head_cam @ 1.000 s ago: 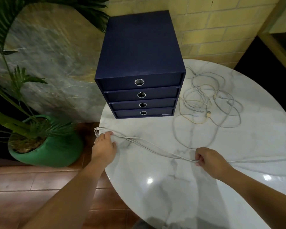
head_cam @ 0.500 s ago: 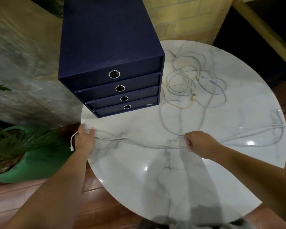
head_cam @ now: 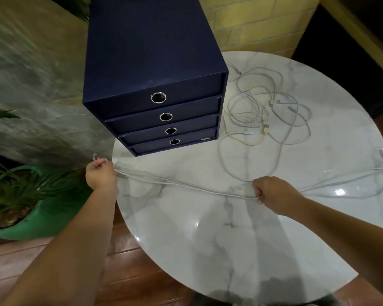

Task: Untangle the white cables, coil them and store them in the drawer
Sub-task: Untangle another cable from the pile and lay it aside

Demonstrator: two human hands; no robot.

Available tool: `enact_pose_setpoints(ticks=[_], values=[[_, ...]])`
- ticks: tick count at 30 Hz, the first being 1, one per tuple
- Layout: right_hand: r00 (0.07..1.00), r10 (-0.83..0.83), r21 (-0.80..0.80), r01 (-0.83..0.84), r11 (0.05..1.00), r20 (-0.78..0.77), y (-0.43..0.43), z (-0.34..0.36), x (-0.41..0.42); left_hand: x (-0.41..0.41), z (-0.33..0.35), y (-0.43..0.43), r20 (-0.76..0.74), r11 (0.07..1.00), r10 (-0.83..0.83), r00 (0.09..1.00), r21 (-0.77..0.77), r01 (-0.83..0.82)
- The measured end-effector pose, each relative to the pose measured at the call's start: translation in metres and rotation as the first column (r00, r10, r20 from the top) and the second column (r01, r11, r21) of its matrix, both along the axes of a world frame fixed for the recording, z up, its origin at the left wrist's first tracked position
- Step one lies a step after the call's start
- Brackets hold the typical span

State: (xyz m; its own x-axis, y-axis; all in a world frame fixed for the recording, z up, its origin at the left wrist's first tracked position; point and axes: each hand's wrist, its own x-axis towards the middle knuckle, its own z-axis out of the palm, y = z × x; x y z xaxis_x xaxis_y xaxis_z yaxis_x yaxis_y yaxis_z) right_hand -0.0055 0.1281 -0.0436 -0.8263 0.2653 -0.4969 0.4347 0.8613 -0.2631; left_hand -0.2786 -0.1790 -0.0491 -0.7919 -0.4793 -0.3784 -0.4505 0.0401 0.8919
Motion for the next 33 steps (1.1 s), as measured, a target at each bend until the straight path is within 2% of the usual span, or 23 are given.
enact_pose_setpoints(ticks=[2, 5, 11, 13, 15, 18, 21, 25, 27, 30, 33], values=[[1.000, 0.001, -0.002, -0.001, 1.000, 0.002, -0.001, 0.002, 0.000, -0.006, 0.009, 0.002, 0.001, 1.000, 0.006, 1.000, 0.023, -0.006], [1.000, -0.002, -0.003, 0.002, 1.000, 0.005, -0.002, 0.004, 0.000, -0.022, 0.019, -0.012, -0.029, 0.999, -0.024, 0.999, -0.025, 0.023], [1.000, -0.019, -0.009, 0.019, 1.000, 0.010, -0.001, 0.005, 0.001, -0.047, 0.038, -0.031, -0.091, 0.996, -0.073, 0.993, 0.042, 0.077], [1.000, -0.021, -0.013, 0.021, 1.000, 0.012, -0.002, 0.005, 0.000, -0.051, 0.042, -0.030, -0.096, 0.995, -0.056, 0.994, -0.087, 0.048], [0.999, -0.032, -0.018, 0.032, 0.999, 0.017, -0.003, 0.006, 0.000, -0.053, 0.045, -0.030, -0.064, 0.996, -0.035, 0.997, -0.084, 0.029], [0.999, -0.042, -0.006, 0.042, 0.999, 0.025, -0.003, 0.008, 0.001, -0.052, 0.049, -0.026, 0.042, 0.998, -0.068, 0.997, 0.014, 0.068], [0.999, -0.041, -0.007, 0.041, 0.999, 0.032, -0.003, 0.009, 0.002, -0.046, 0.044, -0.026, 0.119, 0.993, -0.087, 0.989, -0.070, 0.095], [0.999, -0.044, -0.026, 0.044, 0.999, 0.020, -0.004, 0.009, 0.002, -0.043, 0.045, -0.028, 0.092, 0.984, -0.093, 0.991, -0.144, 0.106], [0.998, -0.053, -0.025, 0.053, 0.998, 0.030, -0.003, 0.010, 0.002, -0.044, 0.048, -0.029, 0.136, 0.987, -0.109, 0.985, -0.101, 0.123], [0.998, -0.055, -0.035, 0.056, 0.998, 0.018, -0.003, 0.010, 0.003, -0.044, 0.059, -0.033, 0.177, 0.999, -0.044, 0.983, 0.024, 0.041], [0.999, -0.030, -0.023, 0.030, 0.999, 0.015, -0.003, 0.010, 0.002, -0.049, 0.070, -0.037, 0.222, 0.982, -0.092, 0.971, 0.180, 0.052]])
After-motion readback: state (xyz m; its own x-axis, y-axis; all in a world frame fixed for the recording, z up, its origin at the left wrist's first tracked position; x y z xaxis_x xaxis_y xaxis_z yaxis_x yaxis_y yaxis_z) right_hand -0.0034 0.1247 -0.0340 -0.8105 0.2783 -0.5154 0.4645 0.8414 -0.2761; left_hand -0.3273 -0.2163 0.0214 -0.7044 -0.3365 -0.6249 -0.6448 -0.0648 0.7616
